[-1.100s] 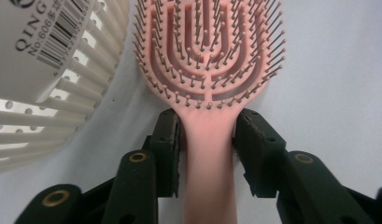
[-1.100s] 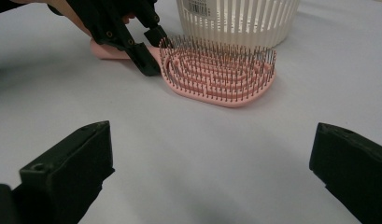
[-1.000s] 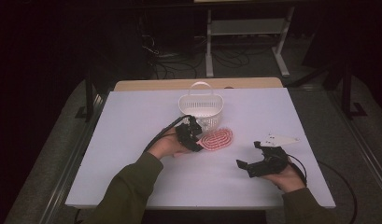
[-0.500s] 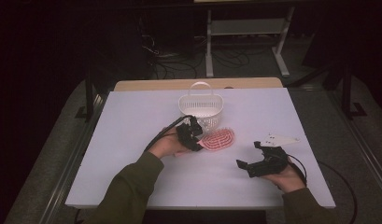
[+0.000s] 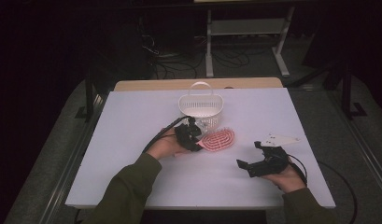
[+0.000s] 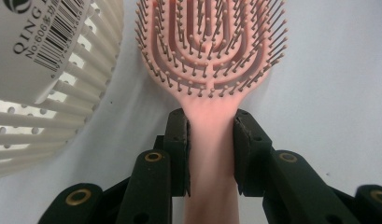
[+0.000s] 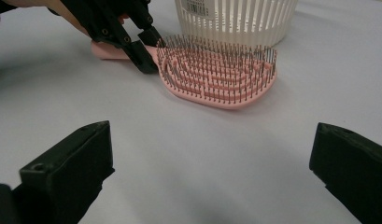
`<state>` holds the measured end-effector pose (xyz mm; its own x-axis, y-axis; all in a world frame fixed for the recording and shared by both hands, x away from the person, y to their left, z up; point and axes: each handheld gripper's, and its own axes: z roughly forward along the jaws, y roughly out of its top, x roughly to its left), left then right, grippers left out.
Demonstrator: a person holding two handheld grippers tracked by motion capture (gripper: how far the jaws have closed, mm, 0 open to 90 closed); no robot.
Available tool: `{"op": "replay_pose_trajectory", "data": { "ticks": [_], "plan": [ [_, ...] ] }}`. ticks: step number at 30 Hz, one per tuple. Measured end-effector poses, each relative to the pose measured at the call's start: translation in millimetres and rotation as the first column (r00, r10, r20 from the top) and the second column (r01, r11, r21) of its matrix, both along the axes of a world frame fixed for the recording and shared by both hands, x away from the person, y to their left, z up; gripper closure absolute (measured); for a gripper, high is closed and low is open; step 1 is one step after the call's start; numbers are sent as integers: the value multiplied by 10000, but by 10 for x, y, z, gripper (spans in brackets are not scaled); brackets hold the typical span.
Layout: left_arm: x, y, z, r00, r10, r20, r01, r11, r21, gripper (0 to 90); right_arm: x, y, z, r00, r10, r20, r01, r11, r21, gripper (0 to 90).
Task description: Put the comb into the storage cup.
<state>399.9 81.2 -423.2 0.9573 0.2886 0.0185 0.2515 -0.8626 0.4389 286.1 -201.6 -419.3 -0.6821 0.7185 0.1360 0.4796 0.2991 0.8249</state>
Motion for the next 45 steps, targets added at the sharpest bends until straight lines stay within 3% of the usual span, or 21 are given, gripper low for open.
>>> {"op": "replay_pose_trajectory", "data": {
  "ticks": [10,20,24,29,37,41,44,45],
  "plan": [
    [-51,110,59,9997,56,-229,-70,9981,-608,705,1,-4,-2,10000,-42,-18,42,10000,3,0],
    [-158,224,206,9999,91,-127,-106,9919,-1269,705,3,-3,-5,10000,-54,-22,54,10000,10,0],
    [-212,304,273,9997,255,-1,-252,9861,-1644,705,3,-6,-3,10000,-46,-84,46,10000,43,0],
    [-266,353,318,9992,405,78,-384,9832,-1784,705,4,-10,-5,9999,-78,-92,79,10000,54,0],
    [-359,459,395,9970,665,404,-555,9715,-2303,705,3,-4,-6,9999,-73,-102,73,10000,21,0],
    [-399,529,405,9947,859,558,-680,9613,-2670,705,4,-7,-10,9999,-68,-134,68,10000,27,0],
    [-449,604,392,9932,992,613,-760,9494,-3048,705,9,-8,-15,9999,-48,-135,48,10000,-41,0],
    [-449,604,392,9932,992,613,-760,9494,-3048,705,9,-8,-15,9999,-48,-135,48,10000,-41,0]
  ]
}}
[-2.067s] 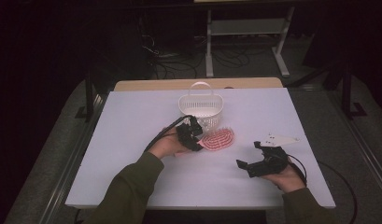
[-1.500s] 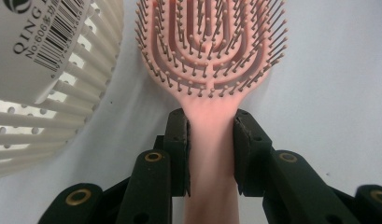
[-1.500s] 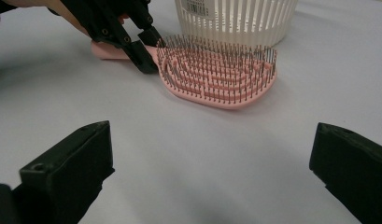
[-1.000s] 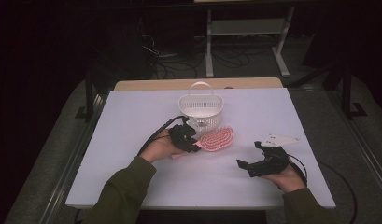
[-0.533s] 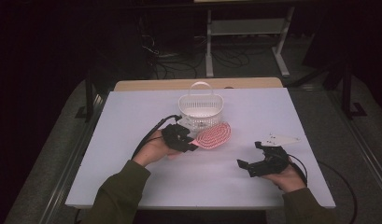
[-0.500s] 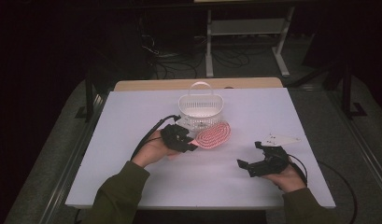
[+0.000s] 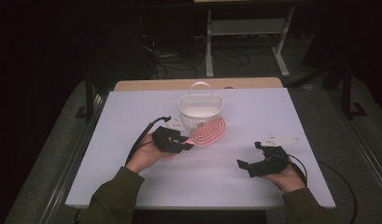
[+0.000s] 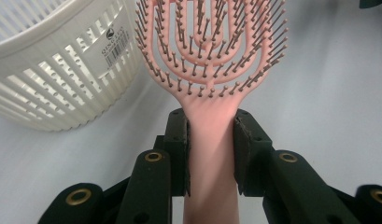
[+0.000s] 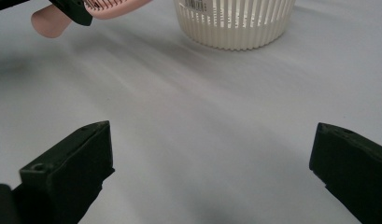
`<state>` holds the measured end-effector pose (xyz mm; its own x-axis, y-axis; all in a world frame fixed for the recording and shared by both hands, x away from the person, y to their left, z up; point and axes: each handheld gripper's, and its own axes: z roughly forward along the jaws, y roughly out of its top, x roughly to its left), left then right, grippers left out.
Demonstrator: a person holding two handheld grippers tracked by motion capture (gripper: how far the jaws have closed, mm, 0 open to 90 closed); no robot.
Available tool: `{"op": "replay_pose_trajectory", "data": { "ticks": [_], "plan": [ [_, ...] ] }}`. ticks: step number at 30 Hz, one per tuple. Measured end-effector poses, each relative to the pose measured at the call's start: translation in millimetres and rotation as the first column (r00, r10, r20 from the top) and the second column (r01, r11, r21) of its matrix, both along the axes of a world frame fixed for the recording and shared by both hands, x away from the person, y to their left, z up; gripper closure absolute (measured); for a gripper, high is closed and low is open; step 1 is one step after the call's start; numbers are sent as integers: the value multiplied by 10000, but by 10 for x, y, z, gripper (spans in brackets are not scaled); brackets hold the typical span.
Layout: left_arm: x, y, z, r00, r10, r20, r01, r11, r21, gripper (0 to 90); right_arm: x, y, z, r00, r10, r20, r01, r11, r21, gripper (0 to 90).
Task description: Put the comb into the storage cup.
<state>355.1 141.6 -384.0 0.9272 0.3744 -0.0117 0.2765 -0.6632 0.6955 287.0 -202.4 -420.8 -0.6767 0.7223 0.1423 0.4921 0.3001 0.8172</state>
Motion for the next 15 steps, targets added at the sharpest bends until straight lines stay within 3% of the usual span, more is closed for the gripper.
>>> {"op": "replay_pose_trajectory", "data": {
  "ticks": [7,15],
  "plan": [
    [-104,144,-46,9991,307,283,-291,9980,-563,705,-1,14,-1,10000,49,-44,-49,10000,-55,0],
    [-199,314,-176,9979,578,294,-537,9907,-1247,705,-20,34,7,9998,-35,-189,35,10000,-31,0]
  ]
}}
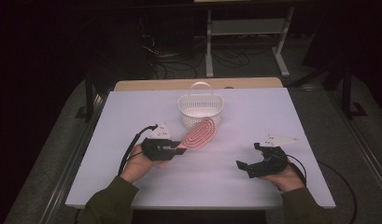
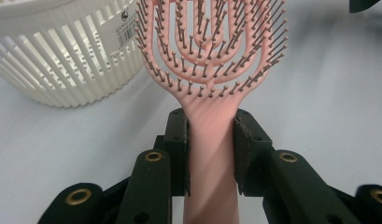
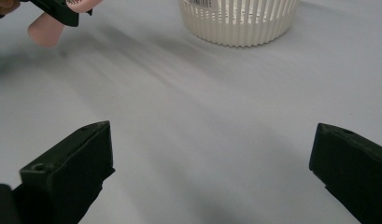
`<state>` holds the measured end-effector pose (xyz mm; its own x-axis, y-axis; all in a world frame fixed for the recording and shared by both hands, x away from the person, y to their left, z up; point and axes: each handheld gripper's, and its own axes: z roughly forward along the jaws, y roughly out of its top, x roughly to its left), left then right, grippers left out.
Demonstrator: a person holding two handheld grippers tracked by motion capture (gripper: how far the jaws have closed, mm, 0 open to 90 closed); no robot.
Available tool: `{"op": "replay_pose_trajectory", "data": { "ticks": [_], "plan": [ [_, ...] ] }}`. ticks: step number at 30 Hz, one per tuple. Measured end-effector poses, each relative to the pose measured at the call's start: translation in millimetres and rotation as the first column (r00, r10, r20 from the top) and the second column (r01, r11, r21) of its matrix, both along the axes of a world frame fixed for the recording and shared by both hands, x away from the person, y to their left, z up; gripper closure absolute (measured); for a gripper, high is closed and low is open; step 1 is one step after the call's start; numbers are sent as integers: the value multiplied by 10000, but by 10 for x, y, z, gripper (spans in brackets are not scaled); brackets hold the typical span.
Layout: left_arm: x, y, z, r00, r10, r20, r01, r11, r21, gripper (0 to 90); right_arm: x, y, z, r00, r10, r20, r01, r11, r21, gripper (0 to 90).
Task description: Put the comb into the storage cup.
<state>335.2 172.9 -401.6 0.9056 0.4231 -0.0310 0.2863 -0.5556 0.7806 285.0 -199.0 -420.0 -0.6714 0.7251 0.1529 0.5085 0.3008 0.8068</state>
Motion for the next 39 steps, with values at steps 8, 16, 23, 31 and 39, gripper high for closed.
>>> {"op": "replay_pose_trajectory", "data": {
  "ticks": [8,16,23,31,39],
  "plan": [
    [-88,51,-31,9997,122,232,-116,9996,-265,705,-36,57,17,10000,-15,65,15,10000,-16,16],
    [-126,35,-31,9989,352,313,-332,9975,-628,704,-10,172,31,9992,281,-289,-278,9995,133,4],
    [-164,14,-54,9987,380,329,-356,9970,-691,704,28,226,113,9979,599,-230,-589,9975,389,4],
    [-192,-18,-70,9982,400,436,-367,9966,-741,704,81,250,174,9970,732,-251,-714,9951,690,4],
    [-198,-11,-70,9976,497,487,-456,9956,-823,704,142,309,216,9960,887,-89,-877,9932,763,4]
  ]
}}
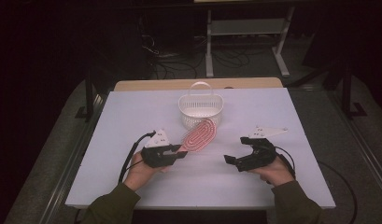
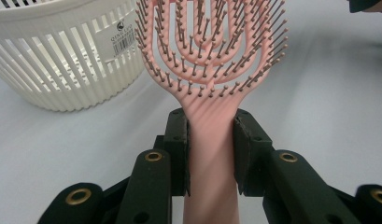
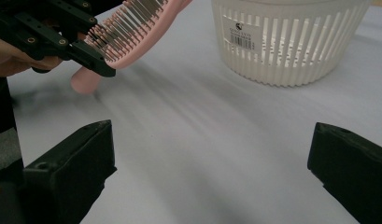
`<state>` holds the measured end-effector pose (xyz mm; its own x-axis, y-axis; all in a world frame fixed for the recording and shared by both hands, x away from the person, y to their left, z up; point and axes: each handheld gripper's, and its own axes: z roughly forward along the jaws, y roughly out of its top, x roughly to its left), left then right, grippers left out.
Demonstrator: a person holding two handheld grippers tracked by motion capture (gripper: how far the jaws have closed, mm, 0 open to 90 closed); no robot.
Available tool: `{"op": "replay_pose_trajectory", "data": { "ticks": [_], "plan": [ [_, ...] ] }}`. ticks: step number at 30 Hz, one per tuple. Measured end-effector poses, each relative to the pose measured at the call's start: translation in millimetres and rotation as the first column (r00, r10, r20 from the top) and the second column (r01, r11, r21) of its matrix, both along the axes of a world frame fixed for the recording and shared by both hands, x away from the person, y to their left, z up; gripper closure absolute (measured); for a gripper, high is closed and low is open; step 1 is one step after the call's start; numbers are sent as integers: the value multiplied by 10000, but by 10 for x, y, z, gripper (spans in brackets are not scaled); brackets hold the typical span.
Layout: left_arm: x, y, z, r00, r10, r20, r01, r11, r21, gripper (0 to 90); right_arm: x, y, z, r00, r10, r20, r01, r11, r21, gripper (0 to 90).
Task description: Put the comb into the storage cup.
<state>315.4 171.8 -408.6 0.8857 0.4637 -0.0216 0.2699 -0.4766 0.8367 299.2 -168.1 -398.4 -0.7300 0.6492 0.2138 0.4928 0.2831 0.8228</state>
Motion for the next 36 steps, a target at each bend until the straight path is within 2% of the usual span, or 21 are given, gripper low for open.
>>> {"op": "replay_pose_trajectory", "data": {
  "ticks": [15,36],
  "plan": [
    [-10,6,11,9999,71,74,-70,9999,-149,704,61,110,78,9994,288,204,-291,9994,169,5],
    [-26,-4,18,9995,254,183,-248,9991,-344,704,167,259,169,9978,640,178,-647,9968,474,5]
  ]
}}
